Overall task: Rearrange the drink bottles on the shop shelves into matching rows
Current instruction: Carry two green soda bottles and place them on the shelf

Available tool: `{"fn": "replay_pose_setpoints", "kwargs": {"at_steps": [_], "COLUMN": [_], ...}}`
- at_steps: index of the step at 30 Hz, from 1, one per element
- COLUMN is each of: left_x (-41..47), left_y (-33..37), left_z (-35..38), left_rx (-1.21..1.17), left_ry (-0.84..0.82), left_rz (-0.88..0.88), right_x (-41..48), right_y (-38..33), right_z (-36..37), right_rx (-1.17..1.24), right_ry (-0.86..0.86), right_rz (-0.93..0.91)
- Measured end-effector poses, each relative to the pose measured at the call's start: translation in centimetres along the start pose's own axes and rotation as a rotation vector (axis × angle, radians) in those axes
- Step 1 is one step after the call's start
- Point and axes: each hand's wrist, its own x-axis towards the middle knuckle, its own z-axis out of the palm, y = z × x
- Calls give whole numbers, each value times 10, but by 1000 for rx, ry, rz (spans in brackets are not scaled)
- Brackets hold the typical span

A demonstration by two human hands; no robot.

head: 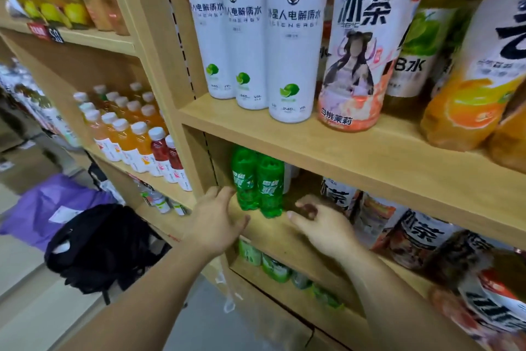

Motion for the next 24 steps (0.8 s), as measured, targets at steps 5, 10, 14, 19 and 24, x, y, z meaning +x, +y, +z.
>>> {"fn": "replay_pose_setpoints", "kwargs": {"at_steps": [5,10,14,19,24], "left_x": [32,62,83,96,98], "left_y": [-13,-25,-28,-32,-37], "left_z": [17,25,27,35,39], "left_rx": [-67,-167,-312,-536,-562], "left_ry": [-11,-80,-131,-161,-150], "left_rz": [16,27,42,50,110], "right_x": [29,49,55,62,60], "right_y": [-20,-34,-56,-67,-60], "right_z": [13,31,39,54,76], "right_rx": [-132,-79,0,98,257], "right_ry": [-55,29,30,208,415], "right_rz": [105,165,250,198,105]}}
